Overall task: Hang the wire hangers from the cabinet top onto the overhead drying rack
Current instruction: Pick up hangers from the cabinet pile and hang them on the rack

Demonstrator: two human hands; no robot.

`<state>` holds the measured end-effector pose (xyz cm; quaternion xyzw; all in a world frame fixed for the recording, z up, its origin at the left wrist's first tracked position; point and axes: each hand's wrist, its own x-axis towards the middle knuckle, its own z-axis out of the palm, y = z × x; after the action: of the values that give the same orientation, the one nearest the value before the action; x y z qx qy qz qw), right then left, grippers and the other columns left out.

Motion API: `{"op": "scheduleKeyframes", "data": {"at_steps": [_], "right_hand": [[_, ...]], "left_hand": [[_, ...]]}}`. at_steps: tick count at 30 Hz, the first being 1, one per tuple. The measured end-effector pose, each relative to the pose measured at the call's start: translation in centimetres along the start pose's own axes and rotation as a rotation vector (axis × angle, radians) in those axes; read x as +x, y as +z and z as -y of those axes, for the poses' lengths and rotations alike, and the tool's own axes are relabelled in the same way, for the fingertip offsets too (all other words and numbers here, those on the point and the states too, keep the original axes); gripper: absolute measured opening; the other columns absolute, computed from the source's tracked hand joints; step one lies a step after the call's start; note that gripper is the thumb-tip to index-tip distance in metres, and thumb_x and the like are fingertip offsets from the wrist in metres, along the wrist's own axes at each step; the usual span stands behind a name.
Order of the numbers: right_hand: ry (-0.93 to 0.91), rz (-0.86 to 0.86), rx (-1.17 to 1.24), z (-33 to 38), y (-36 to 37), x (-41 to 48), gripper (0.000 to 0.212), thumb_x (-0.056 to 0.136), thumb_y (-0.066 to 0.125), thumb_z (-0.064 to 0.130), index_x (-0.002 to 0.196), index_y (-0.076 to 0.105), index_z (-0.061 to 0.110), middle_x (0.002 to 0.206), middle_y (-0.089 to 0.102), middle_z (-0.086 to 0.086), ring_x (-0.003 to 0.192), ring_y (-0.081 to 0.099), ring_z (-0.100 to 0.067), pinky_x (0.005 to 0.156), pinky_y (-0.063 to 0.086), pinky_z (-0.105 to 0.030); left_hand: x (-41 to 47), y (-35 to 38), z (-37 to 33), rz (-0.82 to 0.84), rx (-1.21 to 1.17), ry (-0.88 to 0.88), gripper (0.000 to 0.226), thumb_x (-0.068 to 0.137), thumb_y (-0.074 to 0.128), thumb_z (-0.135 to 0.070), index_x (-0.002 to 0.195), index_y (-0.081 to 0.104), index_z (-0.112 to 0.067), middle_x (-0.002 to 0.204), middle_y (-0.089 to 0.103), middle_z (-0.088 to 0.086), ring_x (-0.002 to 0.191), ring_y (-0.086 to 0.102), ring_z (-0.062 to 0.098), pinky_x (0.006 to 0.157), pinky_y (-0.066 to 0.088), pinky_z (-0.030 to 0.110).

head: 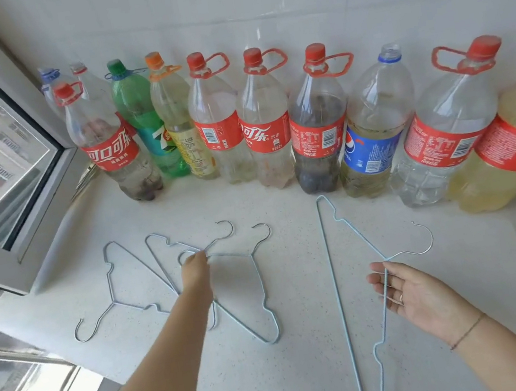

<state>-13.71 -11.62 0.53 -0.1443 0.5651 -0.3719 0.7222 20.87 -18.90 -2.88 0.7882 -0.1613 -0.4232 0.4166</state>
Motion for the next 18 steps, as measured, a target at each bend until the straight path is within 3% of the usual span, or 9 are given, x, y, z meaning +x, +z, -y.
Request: {"op": "scheduleKeyframes", "data": {"at_steps": [3,6,9,12,14,16,18], "right_hand": [[-0.005,-0.005,0.005,0.1,0.1,0.2,0.018,0.093,0.045,0.022,0.097,0.061,0.014,0.087,0.066,-0.007,0.082,0.054,-0.015,0.074,0.042,-0.028],[0.003,-0.009,0.008,0.2,0.2,0.4,0.019,0.092,0.045,0.022,0.096,0.062,0.014,0.078,0.069,-0.004,0.08,0.055,-0.016,0.074,0.042,-0.028],[0.015,-0.007,0.025,0.4,0.2,0.5,0.018,0.091,0.046,0.023,0.095,0.062,0.014,0.075,0.07,-0.003,0.08,0.055,-0.016,0.074,0.042,-0.028],[0.022,-0.003,0.038,0.5,0.3,0.6,0.018,0.091,0.046,0.023,0.095,0.061,0.013,0.076,0.069,-0.004,0.08,0.055,-0.016,0.073,0.042,-0.028],[0.023,-0.002,0.047,0.5,0.4,0.6,0.018,0.091,0.046,0.023,0.095,0.061,0.013,0.076,0.069,-0.005,0.079,0.054,-0.016,0.073,0.042,-0.028],[0.025,-0.002,0.059,0.5,0.6,0.6,0.018,0.091,0.047,0.022,0.094,0.061,0.013,0.077,0.068,-0.005,0.079,0.054,-0.016,0.072,0.042,-0.028],[0.027,-0.003,0.066,0.6,0.6,0.6,0.018,0.091,0.047,0.023,0.095,0.061,0.013,0.08,0.067,-0.006,0.079,0.054,-0.016,0.072,0.041,-0.028]], "left_hand": [[1.9,-0.7,0.6,0.001,0.217,0.065,0.025,0.091,0.05,-0.019,0.101,0.065,-0.002,0.084,0.058,0.019,0.069,0.051,0.027,0.062,0.039,0.027],[2.4,-0.6,1.0,-0.019,0.331,0.108,0.027,0.088,0.057,-0.025,0.106,0.066,-0.007,0.096,0.067,0.017,0.091,0.063,0.034,0.074,0.047,0.032],[2.8,-0.5,0.8,-0.021,0.399,0.127,0.017,0.087,0.059,-0.027,0.075,0.062,-0.015,0.076,0.063,0.011,0.079,0.059,0.031,0.072,0.046,0.033],[3.2,-0.6,0.6,-0.024,0.463,0.1,0.039,0.089,0.057,-0.032,0.056,0.048,-0.013,0.059,0.049,0.006,0.072,0.052,0.028,0.064,0.037,0.029],[3.4,-0.5,0.4,0.002,0.512,0.066,0.04,0.089,0.057,-0.037,0.064,0.054,-0.007,0.067,0.053,0.01,0.077,0.054,0.03,0.067,0.038,0.029],[3.7,-0.4,0.1,0.029,0.552,0.0,0.045,0.089,0.055,-0.045,0.091,0.063,-0.001,0.092,0.06,0.014,0.091,0.057,0.032,0.073,0.04,0.03],[4.0,-0.2,-0.1,0.076,0.506,-0.043,0.05,0.089,0.053,-0.049,0.1,0.066,-0.003,0.112,0.063,0.013,0.093,0.054,0.029,0.08,0.039,0.031]]}}
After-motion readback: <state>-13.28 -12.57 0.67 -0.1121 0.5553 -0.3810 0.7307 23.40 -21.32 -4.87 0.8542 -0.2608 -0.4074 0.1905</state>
